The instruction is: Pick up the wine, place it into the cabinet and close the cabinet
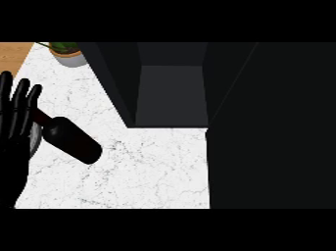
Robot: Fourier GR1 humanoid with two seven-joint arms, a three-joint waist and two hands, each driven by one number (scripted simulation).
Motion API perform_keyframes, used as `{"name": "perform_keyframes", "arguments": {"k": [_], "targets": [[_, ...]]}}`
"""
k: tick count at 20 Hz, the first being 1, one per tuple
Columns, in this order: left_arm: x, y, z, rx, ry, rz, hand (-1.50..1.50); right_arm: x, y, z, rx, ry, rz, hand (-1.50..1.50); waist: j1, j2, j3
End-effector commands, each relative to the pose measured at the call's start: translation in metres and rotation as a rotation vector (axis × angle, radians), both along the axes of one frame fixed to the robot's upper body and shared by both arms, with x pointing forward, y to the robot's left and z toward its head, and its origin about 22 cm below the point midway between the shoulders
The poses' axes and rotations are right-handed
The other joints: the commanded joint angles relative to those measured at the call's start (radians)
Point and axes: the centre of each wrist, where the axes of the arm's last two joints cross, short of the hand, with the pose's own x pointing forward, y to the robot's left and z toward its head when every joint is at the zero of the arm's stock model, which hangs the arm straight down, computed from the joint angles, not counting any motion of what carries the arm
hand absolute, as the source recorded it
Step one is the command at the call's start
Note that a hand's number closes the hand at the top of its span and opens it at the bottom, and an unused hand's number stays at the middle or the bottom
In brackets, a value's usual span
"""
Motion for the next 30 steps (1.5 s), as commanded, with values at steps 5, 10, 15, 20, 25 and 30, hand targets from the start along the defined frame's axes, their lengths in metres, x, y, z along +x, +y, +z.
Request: {"name": "perform_keyframes", "arguments": {"k": [5, 10, 15, 20, 25, 30], "targets": [[0.063, 0.073, 0.012, -0.103, 0.054, -0.045, -1.50, -0.025, 0.001, 0.004, 0.013, 0.000, -0.024, -1.50, -0.010, -0.001, 0.030], [0.077, 0.054, -0.019, -0.407, 0.342, -0.193, -1.50, -0.047, 0.013, -0.003, 0.029, 0.224, 0.263, -1.50, -0.025, -0.003, 0.029], [0.106, 0.080, 0.009, -0.465, 0.373, -0.233, -1.50, -0.061, -0.004, 0.011, 0.067, 0.247, 0.254, -1.50, -0.006, -0.003, 0.030], [0.098, 0.074, 0.012, -0.464, 0.393, -0.242, -1.50, -0.060, -0.003, 0.025, 0.046, 0.248, 0.247, -1.50, 0.006, -0.004, 0.031], [0.104, 0.054, 0.017, -0.440, 0.402, -0.242, -1.50, -0.048, -0.005, 0.032, 0.048, 0.245, 0.252, -1.50, 0.007, -0.004, 0.031], [0.117, 0.075, 0.003, -0.450, 0.385, -0.235, -1.50, -0.064, -0.012, 0.027, 0.050, 0.250, 0.244, -1.50, 0.002, -0.003, 0.031]]}}
